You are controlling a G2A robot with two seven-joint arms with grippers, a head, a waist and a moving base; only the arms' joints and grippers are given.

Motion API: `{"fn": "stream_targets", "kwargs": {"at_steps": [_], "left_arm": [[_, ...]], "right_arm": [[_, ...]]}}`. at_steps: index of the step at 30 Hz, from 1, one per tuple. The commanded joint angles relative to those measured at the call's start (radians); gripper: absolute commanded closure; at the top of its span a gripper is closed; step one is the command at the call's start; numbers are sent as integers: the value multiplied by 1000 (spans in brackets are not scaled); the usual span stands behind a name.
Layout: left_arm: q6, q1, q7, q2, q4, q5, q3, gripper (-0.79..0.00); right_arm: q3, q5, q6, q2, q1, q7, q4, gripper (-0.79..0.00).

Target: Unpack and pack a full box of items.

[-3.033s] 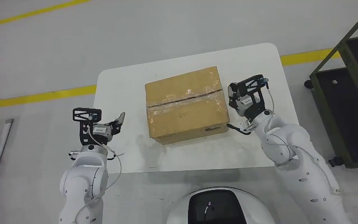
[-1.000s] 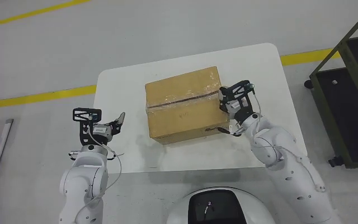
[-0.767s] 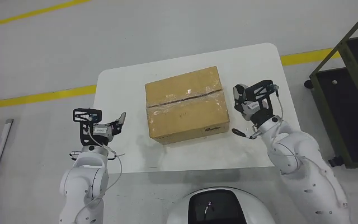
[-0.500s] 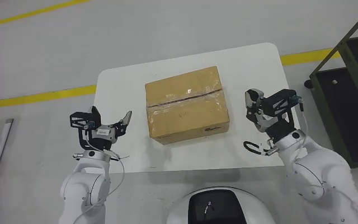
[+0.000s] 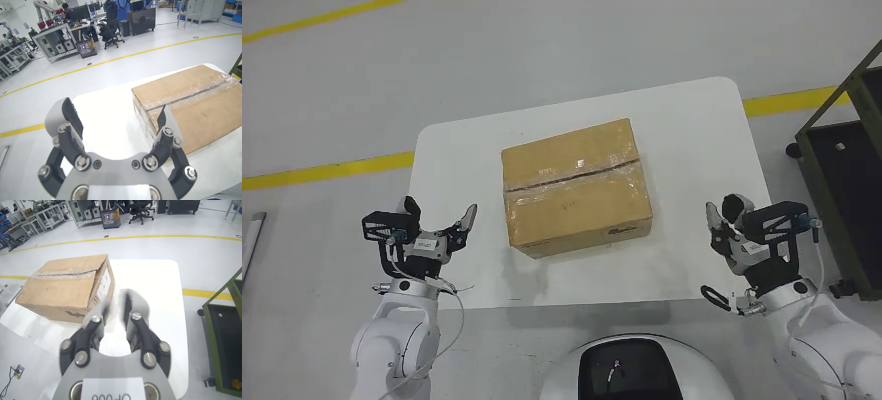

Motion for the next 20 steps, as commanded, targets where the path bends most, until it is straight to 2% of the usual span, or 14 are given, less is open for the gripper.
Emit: {"fn": "stream_targets", "kwargs": {"at_steps": [1,4,8,10,13,20], "left_arm": [[0,0,0,0,0,0,0,-784],[0,0,0,0,0,0,0,-785],[0,0,0,0,0,0,0,-785],[0,0,0,0,0,0,0,-785],[0,0,0,0,0,0,0,-785],[0,0,0,0,0,0,0,-785]], "right_arm": [[0,0,0,0,0,0,0,-352],[0,0,0,0,0,0,0,-524],[0,0,0,0,0,0,0,-688],[0,0,0,0,0,0,0,-742],[0,0,0,0,0,0,0,-781],[0,0,0,0,0,0,0,-784]]}}
